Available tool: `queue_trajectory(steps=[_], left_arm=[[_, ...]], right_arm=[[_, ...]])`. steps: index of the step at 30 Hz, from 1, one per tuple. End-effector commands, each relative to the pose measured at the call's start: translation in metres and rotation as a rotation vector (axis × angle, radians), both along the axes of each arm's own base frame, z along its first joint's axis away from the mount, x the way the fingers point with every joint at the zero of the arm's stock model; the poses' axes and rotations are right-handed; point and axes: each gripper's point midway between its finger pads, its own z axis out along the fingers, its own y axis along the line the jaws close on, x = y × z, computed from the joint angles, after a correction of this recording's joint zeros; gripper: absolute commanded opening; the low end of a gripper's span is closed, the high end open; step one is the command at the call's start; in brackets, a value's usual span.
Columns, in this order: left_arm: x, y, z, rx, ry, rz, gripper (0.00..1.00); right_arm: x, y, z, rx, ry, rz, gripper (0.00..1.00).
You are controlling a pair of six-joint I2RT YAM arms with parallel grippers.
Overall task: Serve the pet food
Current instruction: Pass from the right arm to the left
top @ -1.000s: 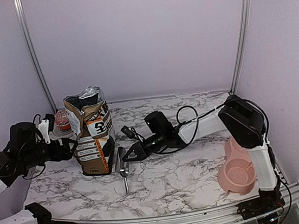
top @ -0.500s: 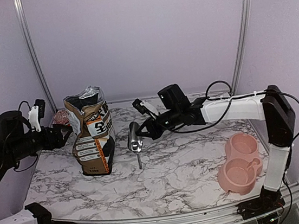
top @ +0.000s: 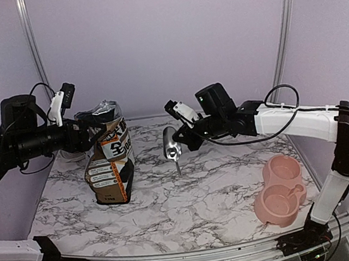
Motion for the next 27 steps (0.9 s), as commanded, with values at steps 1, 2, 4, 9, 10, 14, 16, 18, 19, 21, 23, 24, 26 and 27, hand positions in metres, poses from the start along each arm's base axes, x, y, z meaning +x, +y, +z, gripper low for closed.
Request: queue_trajectory(steps=[1, 2, 4, 9, 10, 14, 16, 18, 19, 21, 23, 24, 26, 27], left_arm=[[-0.007, -0.034, 0.009, 0.036, -0.014, -0.103, 0.85], [-0.008, -0.043, 0.009, 0.046, -0.009, -0.126, 0.85], [-0.009, -0.059, 0.007, 0.075, 0.001, -0.151, 0.85], [-0.001, -0.090, -0.004, 0.145, 0.020, -0.117, 0.84], [0.003, -0.095, -0.006, 0.149, 0.027, -0.099, 0.84], [0.016, -0.116, -0.019, 0.167, 0.062, -0.056, 0.81], [0.020, -0.127, -0.023, 0.169, 0.071, -0.054, 0.80], [0.026, -0.135, -0.025, 0.167, 0.082, -0.032, 0.78], [0.029, -0.139, -0.027, 0.164, 0.090, -0.020, 0.77], [0.038, -0.143, -0.030, 0.160, 0.099, 0.020, 0.74], [0.045, -0.147, -0.030, 0.155, 0.097, 0.051, 0.70], [0.049, -0.149, -0.031, 0.149, 0.096, 0.064, 0.68], [0.054, -0.155, -0.031, 0.133, 0.093, 0.080, 0.65], [0.057, -0.157, -0.033, 0.130, 0.095, 0.087, 0.63]], right_arm=[[0.005, -0.008, 0.029, -0.049, -0.092, -0.028, 0.00], [0.004, -0.009, 0.031, -0.061, -0.102, -0.030, 0.00], [0.004, -0.011, 0.036, -0.088, -0.120, -0.038, 0.00], [-0.004, -0.010, 0.049, -0.116, -0.144, -0.058, 0.00], [-0.002, -0.012, 0.050, -0.119, -0.147, -0.075, 0.00], [0.003, -0.021, 0.060, -0.119, -0.156, -0.143, 0.00], [0.005, -0.024, 0.064, -0.115, -0.155, -0.163, 0.00], [0.005, -0.026, 0.067, -0.113, -0.154, -0.177, 0.00], [0.005, -0.027, 0.068, -0.115, -0.152, -0.183, 0.00], [0.006, -0.028, 0.070, -0.114, -0.152, -0.190, 0.00], [0.006, -0.029, 0.073, -0.110, -0.154, -0.195, 0.00], [0.005, -0.028, 0.074, -0.108, -0.153, -0.194, 0.00], [0.007, -0.029, 0.075, -0.108, -0.155, -0.203, 0.00], [0.007, -0.029, 0.077, -0.107, -0.157, -0.206, 0.00]])
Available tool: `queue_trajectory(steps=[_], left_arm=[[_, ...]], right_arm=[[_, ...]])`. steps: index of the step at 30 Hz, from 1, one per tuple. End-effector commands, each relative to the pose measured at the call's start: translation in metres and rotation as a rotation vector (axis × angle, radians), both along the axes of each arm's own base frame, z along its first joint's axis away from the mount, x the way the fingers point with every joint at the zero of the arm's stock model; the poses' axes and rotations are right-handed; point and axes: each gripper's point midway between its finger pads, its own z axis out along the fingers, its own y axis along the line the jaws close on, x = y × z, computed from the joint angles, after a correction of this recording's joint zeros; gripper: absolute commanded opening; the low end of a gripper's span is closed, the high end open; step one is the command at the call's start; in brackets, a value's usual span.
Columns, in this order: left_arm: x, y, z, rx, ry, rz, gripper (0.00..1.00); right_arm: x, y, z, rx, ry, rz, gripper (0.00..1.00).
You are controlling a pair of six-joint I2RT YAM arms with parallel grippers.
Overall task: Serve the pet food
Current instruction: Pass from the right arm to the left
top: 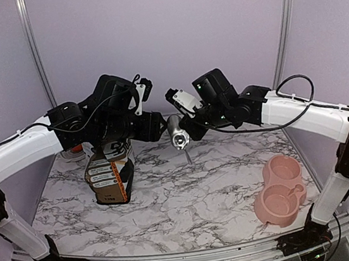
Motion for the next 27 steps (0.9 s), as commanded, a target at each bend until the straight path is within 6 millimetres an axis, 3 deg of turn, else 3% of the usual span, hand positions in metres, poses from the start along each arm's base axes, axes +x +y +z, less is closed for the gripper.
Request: queue_trajectory(steps=[1, 11, 23, 27], left_arm=[[0.015, -0.008, 0.011, -0.056, -0.026, 0.080, 0.61], [0.040, -0.034, -0.007, -0.081, -0.026, 0.142, 0.43], [0.059, -0.038, -0.016, -0.117, -0.042, 0.244, 0.00], [0.062, -0.038, -0.013, -0.141, -0.052, 0.263, 0.00]], right_arm=[[0.002, -0.004, 0.039, 0.061, -0.049, -0.039, 0.00], [0.002, 0.000, 0.052, 0.080, -0.059, -0.032, 0.00], [0.002, 0.002, 0.053, 0.076, -0.056, -0.039, 0.00], [0.004, 0.002, 0.052, 0.086, -0.050, -0.056, 0.01]])
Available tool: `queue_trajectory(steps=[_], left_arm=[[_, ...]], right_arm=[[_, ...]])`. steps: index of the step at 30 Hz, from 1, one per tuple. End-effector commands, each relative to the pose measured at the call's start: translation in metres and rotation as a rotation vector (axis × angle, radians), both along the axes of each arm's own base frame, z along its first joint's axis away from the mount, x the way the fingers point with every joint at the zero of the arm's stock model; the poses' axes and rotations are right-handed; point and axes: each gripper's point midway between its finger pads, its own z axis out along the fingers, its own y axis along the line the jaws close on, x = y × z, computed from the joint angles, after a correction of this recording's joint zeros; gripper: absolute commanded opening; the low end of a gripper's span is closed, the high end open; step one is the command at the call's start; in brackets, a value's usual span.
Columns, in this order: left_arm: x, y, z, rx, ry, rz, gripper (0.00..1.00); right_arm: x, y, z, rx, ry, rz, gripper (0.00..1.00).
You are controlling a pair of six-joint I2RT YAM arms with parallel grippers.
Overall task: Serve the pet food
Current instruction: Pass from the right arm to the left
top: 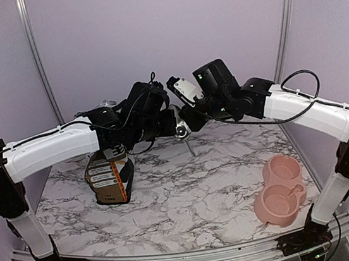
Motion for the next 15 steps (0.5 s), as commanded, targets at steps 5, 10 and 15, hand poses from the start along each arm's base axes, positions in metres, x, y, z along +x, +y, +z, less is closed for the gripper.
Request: queue_trajectory(steps=[5, 10, 15], left_arm=[[0.013, 0.002, 0.028, -0.092, -0.064, 0.060, 0.00], [0.021, 0.012, 0.041, -0.172, -0.084, 0.095, 0.00], [0.029, 0.020, 0.057, -0.253, -0.107, 0.110, 0.00]], right_arm=[[0.000, 0.002, 0.020, 0.061, -0.013, -0.024, 0.50], [0.001, -0.007, 0.030, 0.140, -0.006, -0.029, 0.72], [0.010, -0.030, 0.054, 0.328, 0.015, 0.006, 0.77]])
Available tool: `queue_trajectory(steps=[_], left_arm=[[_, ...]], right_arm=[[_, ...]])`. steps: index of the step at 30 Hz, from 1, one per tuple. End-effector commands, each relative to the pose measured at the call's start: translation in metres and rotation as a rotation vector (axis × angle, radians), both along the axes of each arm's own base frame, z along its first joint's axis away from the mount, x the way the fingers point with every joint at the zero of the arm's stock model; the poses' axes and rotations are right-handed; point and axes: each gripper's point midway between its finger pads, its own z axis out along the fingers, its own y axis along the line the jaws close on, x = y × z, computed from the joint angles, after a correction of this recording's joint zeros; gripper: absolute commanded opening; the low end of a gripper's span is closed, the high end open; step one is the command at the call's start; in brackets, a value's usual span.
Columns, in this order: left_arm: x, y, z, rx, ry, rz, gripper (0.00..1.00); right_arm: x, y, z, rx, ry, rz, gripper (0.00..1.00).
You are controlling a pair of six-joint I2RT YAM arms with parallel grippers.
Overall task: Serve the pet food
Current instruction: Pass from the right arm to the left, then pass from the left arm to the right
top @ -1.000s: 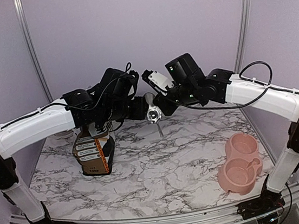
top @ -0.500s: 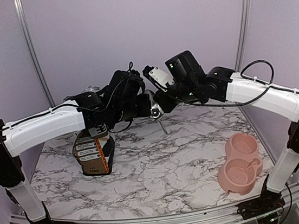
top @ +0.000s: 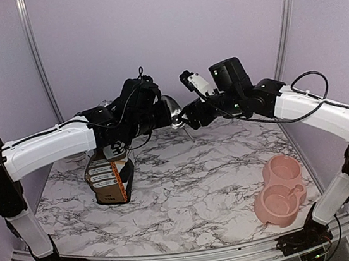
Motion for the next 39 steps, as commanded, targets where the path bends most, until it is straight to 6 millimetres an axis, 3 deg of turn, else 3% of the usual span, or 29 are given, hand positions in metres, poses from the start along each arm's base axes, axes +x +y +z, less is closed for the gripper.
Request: queue_trajectory(steps=[1, 6, 11, 15, 21, 29, 34, 39], left_arm=[[0.008, 0.011, 0.047, -0.160, -0.080, 0.027, 0.00], [0.013, 0.017, 0.072, -0.257, -0.127, 0.018, 0.00], [0.015, 0.027, 0.098, -0.382, -0.191, 0.001, 0.00], [0.020, 0.031, 0.117, -0.455, -0.221, -0.008, 0.00], [0.016, 0.034, 0.142, -0.581, -0.222, -0.038, 0.00], [-0.010, 0.041, 0.185, -0.732, -0.261, -0.131, 0.00], [-0.020, 0.048, 0.197, -0.793, -0.267, -0.154, 0.00], [-0.027, 0.046, 0.205, -0.831, -0.261, -0.194, 0.00]], right_arm=[[0.003, -0.020, 0.057, 0.250, -0.054, 0.027, 0.80], [0.010, -0.041, 0.070, 0.340, -0.104, -0.007, 0.99], [0.015, -0.063, 0.090, 0.463, -0.112, -0.002, 1.00], [0.009, -0.065, 0.101, 0.505, -0.134, 0.022, 1.00], [-0.010, -0.061, 0.129, 0.633, -0.207, 0.129, 0.96], [-0.039, -0.058, 0.154, 0.745, -0.297, 0.274, 0.93], [-0.049, -0.053, 0.164, 0.793, -0.308, 0.352, 0.89], [-0.060, -0.041, 0.171, 0.819, -0.316, 0.464, 0.79]])
